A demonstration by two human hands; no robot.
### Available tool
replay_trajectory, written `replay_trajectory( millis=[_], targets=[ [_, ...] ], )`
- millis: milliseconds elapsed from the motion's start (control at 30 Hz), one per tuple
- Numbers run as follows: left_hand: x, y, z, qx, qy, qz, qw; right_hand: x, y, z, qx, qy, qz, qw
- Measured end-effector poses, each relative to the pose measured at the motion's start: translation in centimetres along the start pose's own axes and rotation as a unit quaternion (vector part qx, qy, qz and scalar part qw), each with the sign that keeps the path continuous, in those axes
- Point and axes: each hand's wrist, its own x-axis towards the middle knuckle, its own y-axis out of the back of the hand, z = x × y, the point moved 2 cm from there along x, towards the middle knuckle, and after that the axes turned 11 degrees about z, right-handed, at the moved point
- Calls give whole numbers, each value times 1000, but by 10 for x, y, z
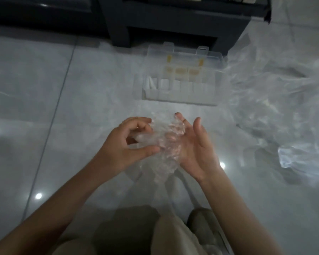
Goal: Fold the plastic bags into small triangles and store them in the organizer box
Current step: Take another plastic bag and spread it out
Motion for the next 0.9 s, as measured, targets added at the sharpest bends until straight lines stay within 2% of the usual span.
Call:
replay_trajectory(
  millis=[167, 333, 467, 567, 633, 733, 800, 900],
  targets=[
    [-2, 18, -2, -48, 14, 76, 996, 3, 0, -4, -98, 100, 72, 988],
    [-6, 37, -7, -30, -12, 150, 988, 0, 11, -5, -219, 186, 198, 937],
    [-7, 51, -9, -10, -20, 194, 981, -3, 23, -9, -219, 218, 257, 916],
    [-8, 56, -10, 39, -65, 175, 982, -4, 24, -8, -201, 207, 268, 919],
    [-9, 55, -9, 97, -89, 164, 978, -4, 20, -9, -176, 184, 249, 935],
    [-10, 53, -9, 115, -59, 163, 978, -4, 10, -8, -195, 155, 137, 959],
    [-10, 48, -7, 7, 5, 163, 987, -3, 13, -4, -288, 146, 104, 941],
    [-14, 38, -5, -156, 120, 191, 962, -6, 9, 8, -400, 170, 14, 901]
  ],
)
